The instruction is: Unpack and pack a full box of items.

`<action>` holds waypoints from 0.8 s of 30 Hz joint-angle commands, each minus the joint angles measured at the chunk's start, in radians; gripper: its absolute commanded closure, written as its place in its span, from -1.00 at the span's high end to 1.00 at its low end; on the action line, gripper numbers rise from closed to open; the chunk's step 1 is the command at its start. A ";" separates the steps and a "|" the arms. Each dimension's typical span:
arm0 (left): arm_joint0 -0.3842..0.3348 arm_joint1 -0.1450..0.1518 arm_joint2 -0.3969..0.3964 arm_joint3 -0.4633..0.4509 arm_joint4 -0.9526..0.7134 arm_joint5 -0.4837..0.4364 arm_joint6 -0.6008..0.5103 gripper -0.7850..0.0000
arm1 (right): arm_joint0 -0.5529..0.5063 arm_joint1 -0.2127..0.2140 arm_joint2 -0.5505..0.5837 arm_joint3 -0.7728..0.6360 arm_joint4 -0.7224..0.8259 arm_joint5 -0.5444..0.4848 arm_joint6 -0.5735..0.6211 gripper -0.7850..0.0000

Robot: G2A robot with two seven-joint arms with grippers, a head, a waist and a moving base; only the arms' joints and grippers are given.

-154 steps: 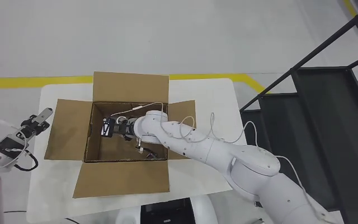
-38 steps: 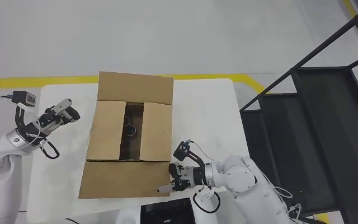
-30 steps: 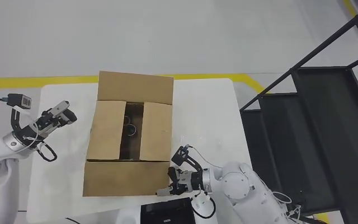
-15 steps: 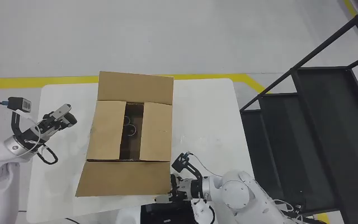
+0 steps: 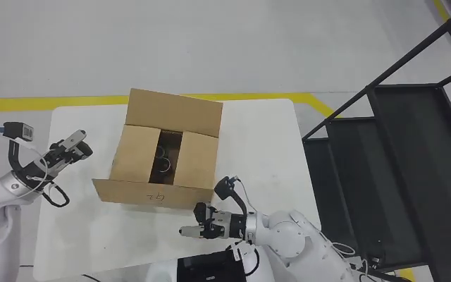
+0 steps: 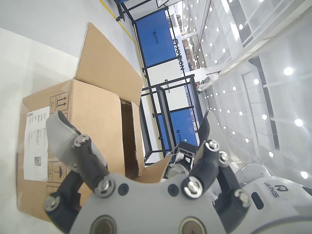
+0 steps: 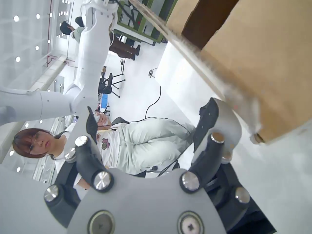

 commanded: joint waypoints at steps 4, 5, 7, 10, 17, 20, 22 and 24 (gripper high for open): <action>0.007 0.000 0.011 -0.016 -0.001 0.000 -0.005 1.00 | 0.060 -0.011 -0.023 0.066 -0.071 0.044 -0.158 1.00; 0.007 0.001 0.013 -0.021 -0.003 0.000 -0.014 1.00 | 0.072 -0.014 -0.029 0.080 -0.105 0.068 -0.199 1.00; 0.008 0.003 0.019 -0.034 -0.006 0.002 -0.053 1.00 | 0.094 -0.021 -0.055 0.095 -0.141 0.089 -0.262 1.00; 0.008 0.009 0.037 -0.051 -0.028 0.013 -0.165 1.00 | 0.126 -0.030 -0.084 0.116 -0.165 0.107 -0.311 1.00; 0.007 0.019 0.067 -0.005 -0.021 0.048 -0.292 1.00 | 0.176 -0.038 -0.114 0.136 -0.170 0.115 -0.323 1.00; 0.010 0.020 0.090 0.004 -0.005 0.034 -0.296 1.00 | 0.196 -0.041 -0.115 0.138 -0.164 0.110 -0.331 1.00; 0.010 0.021 0.100 0.012 0.018 0.022 -0.296 1.00 | 0.211 -0.042 -0.108 0.141 -0.166 0.109 -0.346 1.00; 0.011 0.022 0.109 0.015 0.058 0.009 -0.281 1.00 | 0.231 -0.042 -0.091 0.149 -0.180 0.117 -0.369 1.00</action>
